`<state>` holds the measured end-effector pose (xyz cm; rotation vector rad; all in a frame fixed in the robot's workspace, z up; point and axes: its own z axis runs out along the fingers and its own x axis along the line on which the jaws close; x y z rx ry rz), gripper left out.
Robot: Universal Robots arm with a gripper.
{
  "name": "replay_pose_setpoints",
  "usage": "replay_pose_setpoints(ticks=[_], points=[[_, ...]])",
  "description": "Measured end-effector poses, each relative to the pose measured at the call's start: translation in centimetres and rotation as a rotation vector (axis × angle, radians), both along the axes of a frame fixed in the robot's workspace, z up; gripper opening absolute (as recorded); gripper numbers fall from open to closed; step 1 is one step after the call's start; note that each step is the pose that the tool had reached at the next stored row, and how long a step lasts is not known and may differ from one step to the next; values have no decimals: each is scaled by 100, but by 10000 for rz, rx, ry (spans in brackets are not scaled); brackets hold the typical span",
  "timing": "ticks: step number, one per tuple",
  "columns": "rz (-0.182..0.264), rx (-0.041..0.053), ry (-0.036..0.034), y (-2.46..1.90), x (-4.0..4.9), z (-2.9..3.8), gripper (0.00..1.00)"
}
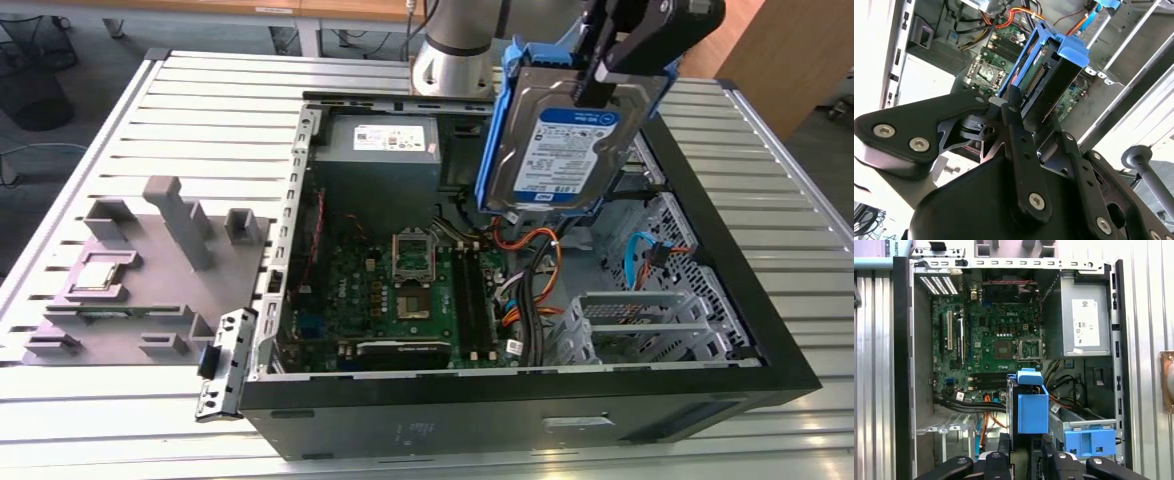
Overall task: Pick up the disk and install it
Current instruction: 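Insert the disk into the insertion slot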
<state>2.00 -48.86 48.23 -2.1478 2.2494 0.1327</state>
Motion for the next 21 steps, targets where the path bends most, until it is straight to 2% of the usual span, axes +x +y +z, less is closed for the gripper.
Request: replay_pose_setpoints(ticks=[21], points=[[-1,0,0,-468,24,-26,35]])
